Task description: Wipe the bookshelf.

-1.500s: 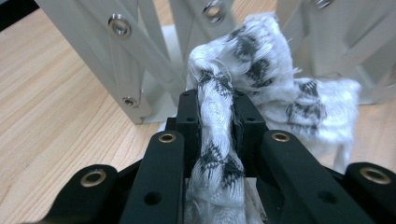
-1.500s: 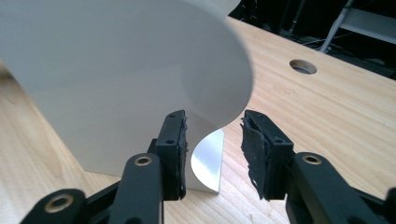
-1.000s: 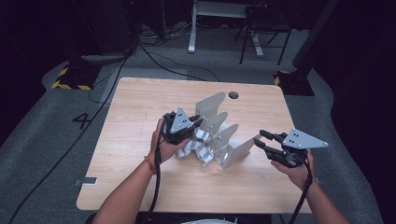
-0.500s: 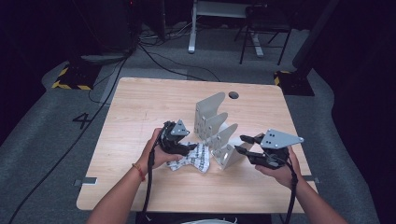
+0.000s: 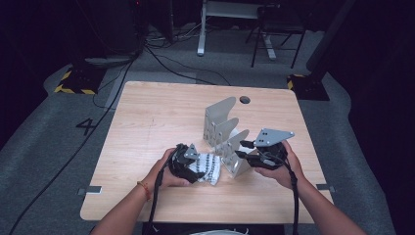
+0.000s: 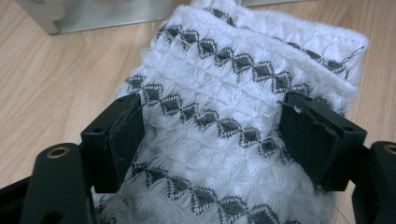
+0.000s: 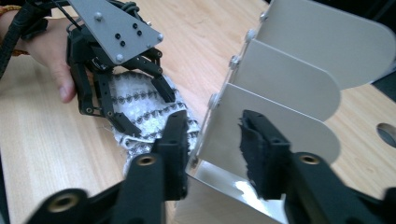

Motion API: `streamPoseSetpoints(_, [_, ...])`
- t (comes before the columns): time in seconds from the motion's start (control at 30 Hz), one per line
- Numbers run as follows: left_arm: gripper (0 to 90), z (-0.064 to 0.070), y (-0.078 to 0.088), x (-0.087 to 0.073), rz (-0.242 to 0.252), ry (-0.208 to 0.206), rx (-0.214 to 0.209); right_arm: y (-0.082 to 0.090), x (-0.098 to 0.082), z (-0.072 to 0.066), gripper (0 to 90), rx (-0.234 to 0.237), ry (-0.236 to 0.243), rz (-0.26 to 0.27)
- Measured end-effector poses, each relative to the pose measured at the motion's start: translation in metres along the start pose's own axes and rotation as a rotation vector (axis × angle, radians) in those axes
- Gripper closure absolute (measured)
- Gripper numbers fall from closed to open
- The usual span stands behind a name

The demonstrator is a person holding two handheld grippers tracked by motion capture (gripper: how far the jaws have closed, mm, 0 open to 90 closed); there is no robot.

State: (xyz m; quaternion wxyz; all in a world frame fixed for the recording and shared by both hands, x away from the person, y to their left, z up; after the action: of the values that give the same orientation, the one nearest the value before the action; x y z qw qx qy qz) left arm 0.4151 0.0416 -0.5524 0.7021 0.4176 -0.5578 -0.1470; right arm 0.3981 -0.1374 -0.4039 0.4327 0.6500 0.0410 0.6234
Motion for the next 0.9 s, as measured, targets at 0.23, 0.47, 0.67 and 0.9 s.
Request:
streamPoseSetpoints(0.23, [44.7, 0.001, 0.002, -0.001, 0.02, 0.013, -0.046, -0.009, 0.0, -0.008, 83.3, 0.044, 0.006, -0.035])
streamPoseSetpoints(0.47, [72.1, -0.003, 0.007, 0.0, 0.012, 0.003, 0.009, -0.005, -0.002, -0.014, 85.7, 0.1, 0.045, -0.017])
streamPoseSetpoints(0.67, [75.8, -0.014, 0.028, 0.005, 0.067, 0.01, 0.103, 0.003, -0.007, -0.02, 86.2, 0.141, 0.076, 0.004])
streamPoseSetpoints(0.9, [76.1, -0.017, 0.081, 0.04, 0.338, 0.009, 0.195, 0.012, -0.013, -0.026, 86.9, 0.165, 0.087, 0.016])
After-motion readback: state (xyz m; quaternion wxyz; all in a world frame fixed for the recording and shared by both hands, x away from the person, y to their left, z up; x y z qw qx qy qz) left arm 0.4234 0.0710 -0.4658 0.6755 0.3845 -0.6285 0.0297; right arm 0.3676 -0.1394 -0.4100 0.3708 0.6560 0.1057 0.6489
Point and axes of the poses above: each handheld gripper's, and its own axes: y roughly backward along the jaws, x roughly out of its top, z roughly to its right, the point moved 8 cm from there along -y, roughly forward along the jaws, and after that the axes turned 1 degree about -x, right-handed, at the moved point
